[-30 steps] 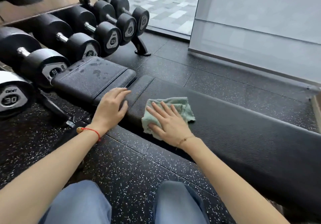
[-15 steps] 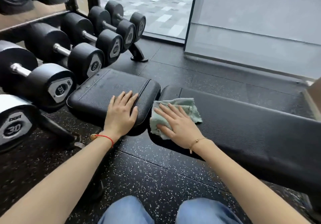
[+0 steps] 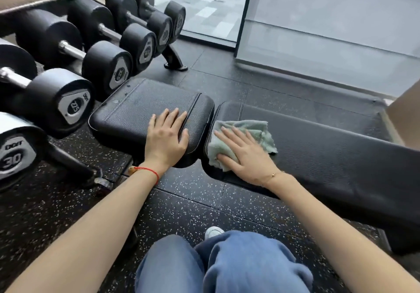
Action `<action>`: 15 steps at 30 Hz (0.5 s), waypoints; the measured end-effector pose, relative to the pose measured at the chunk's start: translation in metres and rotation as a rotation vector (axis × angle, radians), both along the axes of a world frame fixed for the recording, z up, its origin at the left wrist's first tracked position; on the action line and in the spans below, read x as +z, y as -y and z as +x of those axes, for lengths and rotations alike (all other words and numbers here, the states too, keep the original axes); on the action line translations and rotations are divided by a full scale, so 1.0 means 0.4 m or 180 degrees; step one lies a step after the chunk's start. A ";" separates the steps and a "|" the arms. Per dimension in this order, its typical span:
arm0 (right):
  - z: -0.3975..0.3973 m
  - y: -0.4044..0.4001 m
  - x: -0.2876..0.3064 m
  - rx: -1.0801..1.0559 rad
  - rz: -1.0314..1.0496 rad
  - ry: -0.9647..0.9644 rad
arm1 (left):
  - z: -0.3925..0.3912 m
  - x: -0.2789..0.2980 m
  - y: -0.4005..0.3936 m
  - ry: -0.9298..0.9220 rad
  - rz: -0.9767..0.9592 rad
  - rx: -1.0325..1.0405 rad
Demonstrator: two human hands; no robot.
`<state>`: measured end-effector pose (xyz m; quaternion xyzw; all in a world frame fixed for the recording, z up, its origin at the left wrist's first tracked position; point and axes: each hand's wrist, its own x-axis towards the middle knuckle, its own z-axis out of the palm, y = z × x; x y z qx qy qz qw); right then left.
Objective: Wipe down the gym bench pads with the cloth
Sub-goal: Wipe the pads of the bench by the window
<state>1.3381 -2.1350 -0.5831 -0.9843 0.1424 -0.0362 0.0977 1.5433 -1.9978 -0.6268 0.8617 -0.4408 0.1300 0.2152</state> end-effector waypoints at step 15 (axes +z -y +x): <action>-0.228 -0.031 -0.059 -0.0508 -0.1076 0.0562 | -0.002 -0.005 -0.002 0.0069 -0.0121 -0.0008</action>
